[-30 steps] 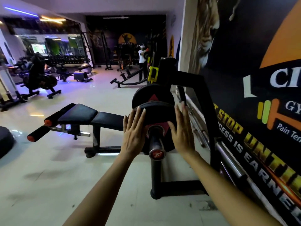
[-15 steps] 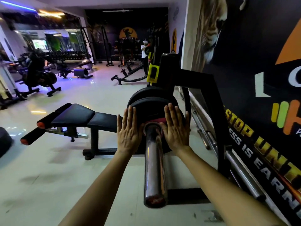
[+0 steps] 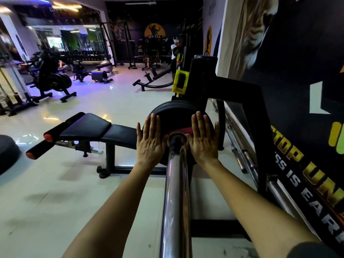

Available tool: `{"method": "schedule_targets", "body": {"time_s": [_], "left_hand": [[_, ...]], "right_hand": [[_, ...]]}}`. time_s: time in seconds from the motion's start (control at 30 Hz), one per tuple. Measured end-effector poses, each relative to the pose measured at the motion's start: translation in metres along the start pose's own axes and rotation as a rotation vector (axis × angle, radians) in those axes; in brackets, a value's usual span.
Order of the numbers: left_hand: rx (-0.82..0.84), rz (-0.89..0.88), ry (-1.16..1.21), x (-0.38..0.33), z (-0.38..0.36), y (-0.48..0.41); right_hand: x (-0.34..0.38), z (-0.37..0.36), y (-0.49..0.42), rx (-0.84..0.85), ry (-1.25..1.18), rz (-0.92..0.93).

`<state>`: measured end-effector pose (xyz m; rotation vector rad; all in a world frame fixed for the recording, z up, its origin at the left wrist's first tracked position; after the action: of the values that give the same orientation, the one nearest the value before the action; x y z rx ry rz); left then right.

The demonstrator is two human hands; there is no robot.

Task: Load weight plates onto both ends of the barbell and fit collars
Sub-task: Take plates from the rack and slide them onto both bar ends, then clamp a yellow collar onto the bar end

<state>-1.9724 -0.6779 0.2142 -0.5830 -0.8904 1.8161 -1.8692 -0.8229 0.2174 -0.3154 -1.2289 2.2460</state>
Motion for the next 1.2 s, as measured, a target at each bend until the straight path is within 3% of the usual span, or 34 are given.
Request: {"method": "schedule_targets", "body": {"time_s": [0.27,0.4,0.5,0.6,0.8,0.97,1.2], "left_hand": [[0.167,0.010,0.041,-0.003,0.019,0.007],[0.222,-0.018,0.141,-0.003,0.044,0.006],[0.187,-0.019,0.296,0.000,0.069,0.006],[0.146,0.152,0.473,0.009,0.086,0.008],[0.160,0.286,0.654,0.024,0.088,-0.010],[0.190,0.298,0.692,0.027,0.078,-0.052],[0.223,0.349,0.863,0.033,0.046,-0.113]], "right_hand": [[0.008,0.024,0.003,0.195,-0.044,-0.060],[0.021,0.042,0.001,0.274,-0.232,-0.125],[0.033,0.061,0.000,0.243,-0.437,-0.175],[0.046,0.076,0.000,0.165,-0.537,-0.221],[0.055,0.081,-0.013,0.191,-0.554,-0.183],[0.045,0.070,-0.053,0.172,-0.538,-0.197],[0.035,0.051,-0.101,0.344,-0.564,-0.230]]}}
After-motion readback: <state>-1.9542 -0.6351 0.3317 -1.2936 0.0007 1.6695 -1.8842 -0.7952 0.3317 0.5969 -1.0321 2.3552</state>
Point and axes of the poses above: each hand's wrist, its own y-axis away from the middle knuckle, its own z-axis out of the back of the hand, x = y × z, the point moved 2 cm from there along -y, towards the middle knuckle, and after that the axes turned 11 degrees about -y, right-handed, at the moved point
